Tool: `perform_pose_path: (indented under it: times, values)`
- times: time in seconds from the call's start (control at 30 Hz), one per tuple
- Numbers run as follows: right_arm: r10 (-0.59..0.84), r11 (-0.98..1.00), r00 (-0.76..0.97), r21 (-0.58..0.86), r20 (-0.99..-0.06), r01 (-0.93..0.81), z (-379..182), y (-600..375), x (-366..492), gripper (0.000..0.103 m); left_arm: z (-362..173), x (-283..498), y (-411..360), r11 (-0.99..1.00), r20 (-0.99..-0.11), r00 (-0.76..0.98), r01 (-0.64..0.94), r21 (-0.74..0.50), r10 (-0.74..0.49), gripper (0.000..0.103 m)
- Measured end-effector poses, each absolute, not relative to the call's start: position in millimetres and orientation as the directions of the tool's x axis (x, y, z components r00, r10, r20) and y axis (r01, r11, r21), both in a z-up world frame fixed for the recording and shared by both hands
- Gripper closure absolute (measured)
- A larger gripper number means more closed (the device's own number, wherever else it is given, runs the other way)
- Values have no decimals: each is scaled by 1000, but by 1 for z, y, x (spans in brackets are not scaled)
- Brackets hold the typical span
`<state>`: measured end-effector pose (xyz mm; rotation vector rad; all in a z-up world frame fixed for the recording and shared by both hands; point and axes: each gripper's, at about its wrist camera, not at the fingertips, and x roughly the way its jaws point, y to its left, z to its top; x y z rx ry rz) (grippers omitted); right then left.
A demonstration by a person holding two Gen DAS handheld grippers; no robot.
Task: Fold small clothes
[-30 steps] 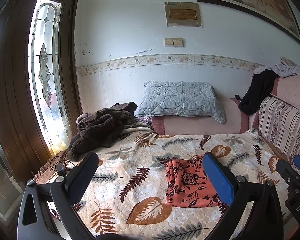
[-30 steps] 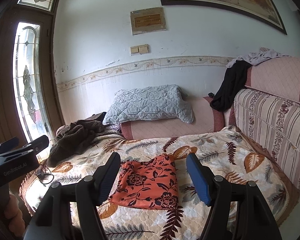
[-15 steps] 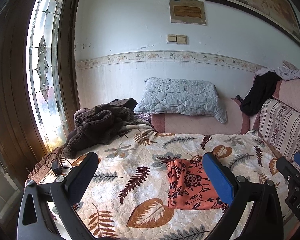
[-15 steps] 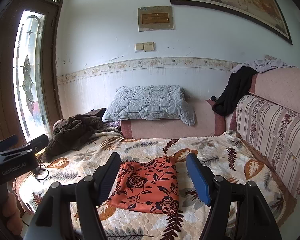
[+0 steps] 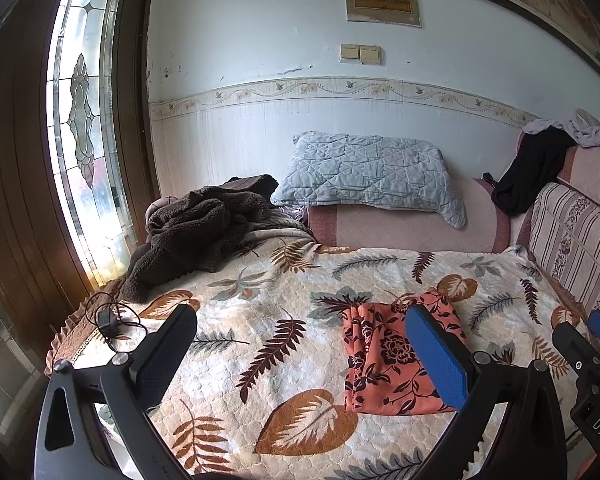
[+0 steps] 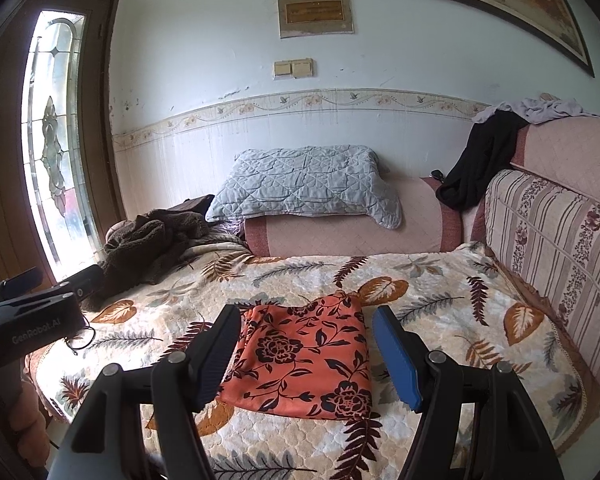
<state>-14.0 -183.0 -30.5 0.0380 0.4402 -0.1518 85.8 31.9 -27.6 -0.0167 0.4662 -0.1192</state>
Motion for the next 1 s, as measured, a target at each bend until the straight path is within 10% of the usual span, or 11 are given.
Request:
perform_pose_path:
  times: [1.0]
  values:
    - [-116, 986, 890, 54, -442, 155, -38, -202, 17, 31, -27, 111, 20, 991, -454, 882, 135, -22, -130, 0]
